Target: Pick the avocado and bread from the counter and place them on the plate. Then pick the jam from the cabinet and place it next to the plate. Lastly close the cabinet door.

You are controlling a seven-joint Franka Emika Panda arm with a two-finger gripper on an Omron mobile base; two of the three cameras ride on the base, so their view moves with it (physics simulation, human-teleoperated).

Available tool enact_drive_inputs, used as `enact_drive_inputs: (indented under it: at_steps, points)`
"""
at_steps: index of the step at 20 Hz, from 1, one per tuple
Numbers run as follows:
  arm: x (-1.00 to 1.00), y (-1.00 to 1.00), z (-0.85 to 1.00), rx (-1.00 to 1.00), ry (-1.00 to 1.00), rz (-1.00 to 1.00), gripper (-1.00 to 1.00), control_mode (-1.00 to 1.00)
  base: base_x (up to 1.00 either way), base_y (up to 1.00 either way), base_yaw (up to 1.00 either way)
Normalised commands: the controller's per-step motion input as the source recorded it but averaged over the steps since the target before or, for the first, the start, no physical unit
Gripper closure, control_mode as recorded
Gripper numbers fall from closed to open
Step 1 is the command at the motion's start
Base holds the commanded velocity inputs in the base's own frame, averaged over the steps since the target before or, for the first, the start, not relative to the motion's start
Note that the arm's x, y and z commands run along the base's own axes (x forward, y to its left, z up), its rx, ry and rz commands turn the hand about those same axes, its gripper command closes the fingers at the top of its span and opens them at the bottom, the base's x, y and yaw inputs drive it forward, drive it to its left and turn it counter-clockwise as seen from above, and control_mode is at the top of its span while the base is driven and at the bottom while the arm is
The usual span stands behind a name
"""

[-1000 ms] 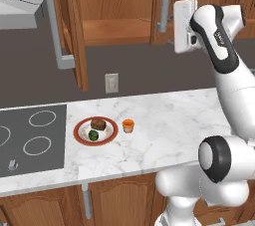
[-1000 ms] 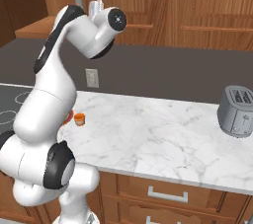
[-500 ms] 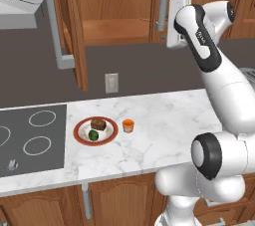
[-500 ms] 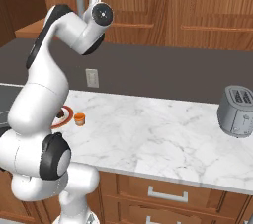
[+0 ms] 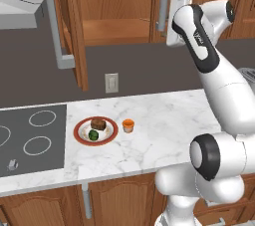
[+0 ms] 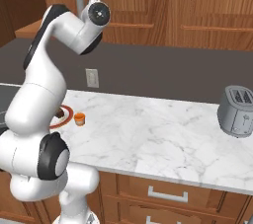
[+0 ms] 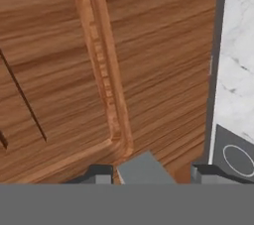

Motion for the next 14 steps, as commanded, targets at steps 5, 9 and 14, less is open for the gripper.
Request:
enact_drive_inputs:
  at_steps: [5, 9, 14]
  points:
    - [0.19, -0.69, 0.26, 0.03, 0.0, -0.04, -1.0, -1.0, 0.0, 0.0, 0.0]
    - [0.01, -0.94, 0.24, 0.02, 0.0, -0.1, -1.0, -1.0, 0.0, 0.0, 0.0]
    - [-0.16, -0.88, 0.14, 0.04, 0.0, -0.08, -1.0, -1.0, 0.0, 0.0, 0.0]
